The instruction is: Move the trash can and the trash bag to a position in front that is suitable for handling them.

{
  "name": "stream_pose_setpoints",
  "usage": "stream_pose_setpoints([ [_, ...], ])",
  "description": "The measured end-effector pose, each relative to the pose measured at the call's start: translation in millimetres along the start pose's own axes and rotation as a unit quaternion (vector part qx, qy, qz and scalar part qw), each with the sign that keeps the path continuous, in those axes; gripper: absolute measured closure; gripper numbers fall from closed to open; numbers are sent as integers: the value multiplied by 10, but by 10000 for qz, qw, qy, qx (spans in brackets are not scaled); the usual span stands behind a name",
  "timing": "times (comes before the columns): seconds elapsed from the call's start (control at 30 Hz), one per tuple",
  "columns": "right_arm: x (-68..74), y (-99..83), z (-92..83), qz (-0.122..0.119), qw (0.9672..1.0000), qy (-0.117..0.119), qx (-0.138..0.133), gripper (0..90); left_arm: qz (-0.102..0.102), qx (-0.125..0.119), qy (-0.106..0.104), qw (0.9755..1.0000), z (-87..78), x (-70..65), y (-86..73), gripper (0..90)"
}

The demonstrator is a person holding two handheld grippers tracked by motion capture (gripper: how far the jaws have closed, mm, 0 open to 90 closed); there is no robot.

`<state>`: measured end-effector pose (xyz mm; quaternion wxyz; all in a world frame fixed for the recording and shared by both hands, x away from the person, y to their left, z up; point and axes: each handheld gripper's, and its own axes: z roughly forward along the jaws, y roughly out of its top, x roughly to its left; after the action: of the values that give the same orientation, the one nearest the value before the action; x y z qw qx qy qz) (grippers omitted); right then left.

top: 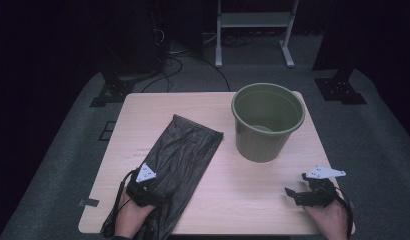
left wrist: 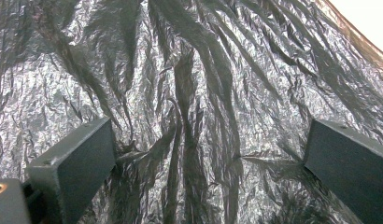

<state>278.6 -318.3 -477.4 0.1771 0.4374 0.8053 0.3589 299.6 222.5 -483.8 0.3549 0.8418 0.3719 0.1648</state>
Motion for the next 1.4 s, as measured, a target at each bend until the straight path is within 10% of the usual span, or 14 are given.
stream_pose_setpoints([
  [0.43,-6,337,-193,38,9990,336,-286,122,-26,1,12,10000,2,0,2,9],
  [1.4,-157,1230,-707,-65,9969,303,-717,121,-12,10,11,10000,1,1,2,8],
])
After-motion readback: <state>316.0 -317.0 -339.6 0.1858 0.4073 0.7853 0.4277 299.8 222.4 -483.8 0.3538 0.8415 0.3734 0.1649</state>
